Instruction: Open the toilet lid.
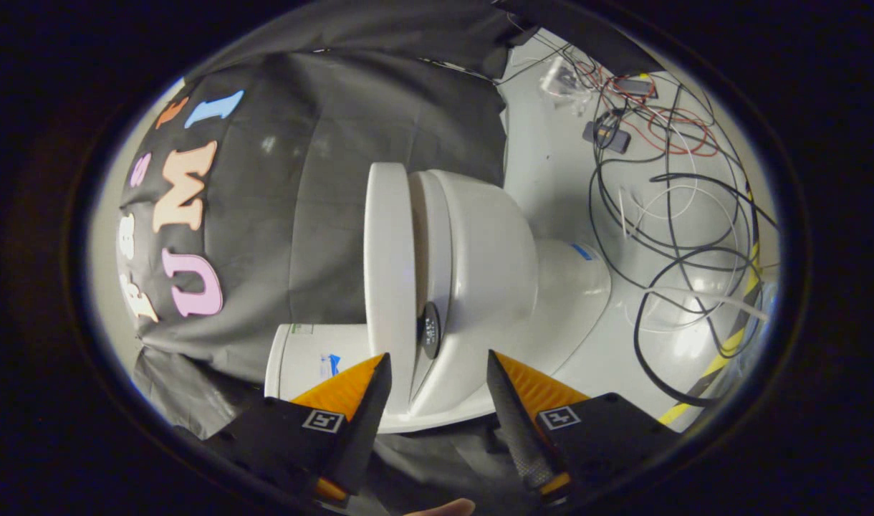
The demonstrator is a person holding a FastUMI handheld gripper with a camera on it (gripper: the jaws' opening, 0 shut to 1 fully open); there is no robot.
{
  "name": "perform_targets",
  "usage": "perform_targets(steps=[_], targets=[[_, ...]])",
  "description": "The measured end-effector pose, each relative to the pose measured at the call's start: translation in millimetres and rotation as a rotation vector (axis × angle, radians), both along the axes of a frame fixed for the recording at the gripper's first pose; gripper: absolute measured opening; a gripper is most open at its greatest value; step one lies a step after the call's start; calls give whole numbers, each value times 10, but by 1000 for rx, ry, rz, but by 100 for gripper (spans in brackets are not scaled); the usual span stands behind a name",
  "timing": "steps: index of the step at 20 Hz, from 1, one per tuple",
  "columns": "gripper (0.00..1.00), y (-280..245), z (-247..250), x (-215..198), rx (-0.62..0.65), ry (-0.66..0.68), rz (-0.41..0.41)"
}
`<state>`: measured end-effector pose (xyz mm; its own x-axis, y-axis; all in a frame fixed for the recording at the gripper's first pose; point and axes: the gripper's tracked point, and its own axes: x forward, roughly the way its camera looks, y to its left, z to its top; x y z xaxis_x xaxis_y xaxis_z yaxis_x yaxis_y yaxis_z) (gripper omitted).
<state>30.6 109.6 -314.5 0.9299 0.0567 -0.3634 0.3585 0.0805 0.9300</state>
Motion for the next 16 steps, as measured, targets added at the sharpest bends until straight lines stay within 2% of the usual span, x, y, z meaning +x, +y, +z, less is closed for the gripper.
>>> perform_targets(steps=[5,10,13,16], targets=[[83,101,-20,172,52,-48,21],[83,-19,-55,170,93,-54,-51],[83,-37,-33,158,102,-61,-54],[83,-202,83,271,102,-120,-126]])
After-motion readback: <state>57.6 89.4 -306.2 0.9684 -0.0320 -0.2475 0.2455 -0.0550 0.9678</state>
